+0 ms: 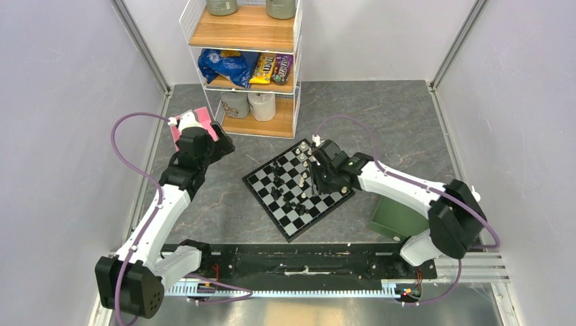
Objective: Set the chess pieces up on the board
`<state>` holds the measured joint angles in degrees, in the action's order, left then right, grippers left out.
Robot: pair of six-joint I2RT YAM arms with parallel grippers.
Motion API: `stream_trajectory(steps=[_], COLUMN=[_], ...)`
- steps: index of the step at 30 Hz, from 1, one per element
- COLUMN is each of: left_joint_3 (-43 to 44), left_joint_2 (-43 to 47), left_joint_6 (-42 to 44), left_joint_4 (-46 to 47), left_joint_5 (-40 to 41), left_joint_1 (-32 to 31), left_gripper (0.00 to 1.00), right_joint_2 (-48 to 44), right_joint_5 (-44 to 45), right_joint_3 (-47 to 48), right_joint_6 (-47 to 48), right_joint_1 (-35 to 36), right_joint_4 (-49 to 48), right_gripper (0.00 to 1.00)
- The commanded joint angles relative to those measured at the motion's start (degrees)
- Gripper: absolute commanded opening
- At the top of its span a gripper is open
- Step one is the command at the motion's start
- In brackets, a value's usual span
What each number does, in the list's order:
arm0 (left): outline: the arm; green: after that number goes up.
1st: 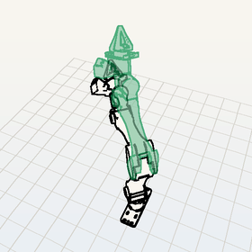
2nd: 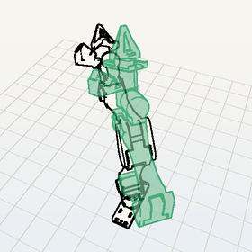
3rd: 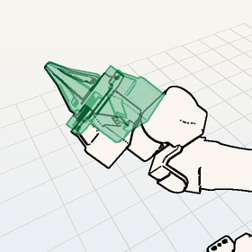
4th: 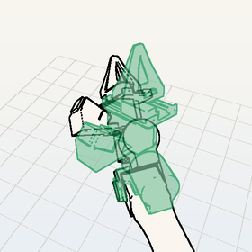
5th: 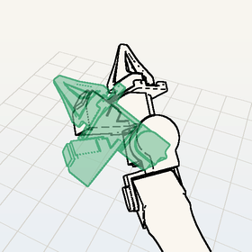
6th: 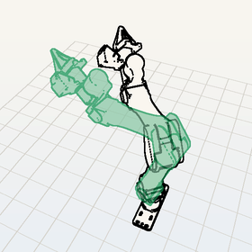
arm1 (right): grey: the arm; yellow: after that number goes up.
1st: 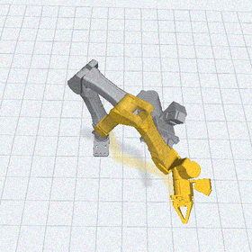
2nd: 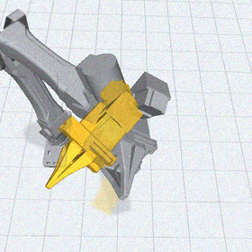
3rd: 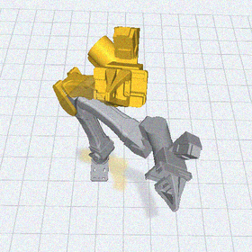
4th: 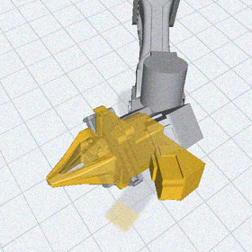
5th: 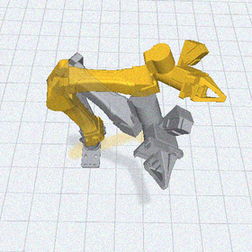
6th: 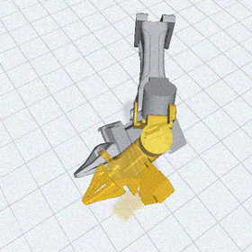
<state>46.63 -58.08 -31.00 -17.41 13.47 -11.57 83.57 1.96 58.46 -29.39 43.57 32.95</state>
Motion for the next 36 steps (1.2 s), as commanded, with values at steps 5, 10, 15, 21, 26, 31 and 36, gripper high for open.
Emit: stream_trajectory(steps=[5, 10, 15, 21, 26, 31, 36], left_joint_3=[0.74, 1.25, 1.4, 0.74, 0.52, 0.21, 0.3], left_joint_2=[-0.63, -0.78, -0.47, -0.71, -0.1, 0.31, 0.09], left_joint_6=[0.15, 0.5, 0.92, 0.59, 1.01, 1.22, 1.38], left_joint_4=[2.1, 1.78, 1.25, 1.72, 1.0, 0.74, 0.53], left_joint_5=[0.07, 0.24, 0.98, 0.33, 1.47, 1.86, 2.2], left_joint_1=[0.53, 0.59, 0.59, 0.67, 0.76, 0.85, 1.02], left_gripper=[0.99, 0.99, 0.99, 0.99, 0.99, 0.99, 0.99], right_joint_2=[7.09, 10.96, 12.77, 14.6, 16.7, 20.89, 23.91], right_joint_5=[2.54, 1.2, 1.48, 5.1, 5.35, 2.51, 0.52], right_joint_3=[6.24, 8.67, 10.3, 15.63, 19.21, 22.97, 23.29], right_joint_6=[1.29, 1.8, 1.11, 2.7, 4.09, 3.92, 2.31], right_joint_1=[0.88, 0.88, 0.9, 0.21, -0.71, -2.19, -2.18], right_joint_4=[0.23, 0.36, 0.81, 2.54, 2.38, 2.81, 2.73], right_gripper=[0.48, 0.43, 0.4, 0.4, 0.41, 0.38, 0.38])
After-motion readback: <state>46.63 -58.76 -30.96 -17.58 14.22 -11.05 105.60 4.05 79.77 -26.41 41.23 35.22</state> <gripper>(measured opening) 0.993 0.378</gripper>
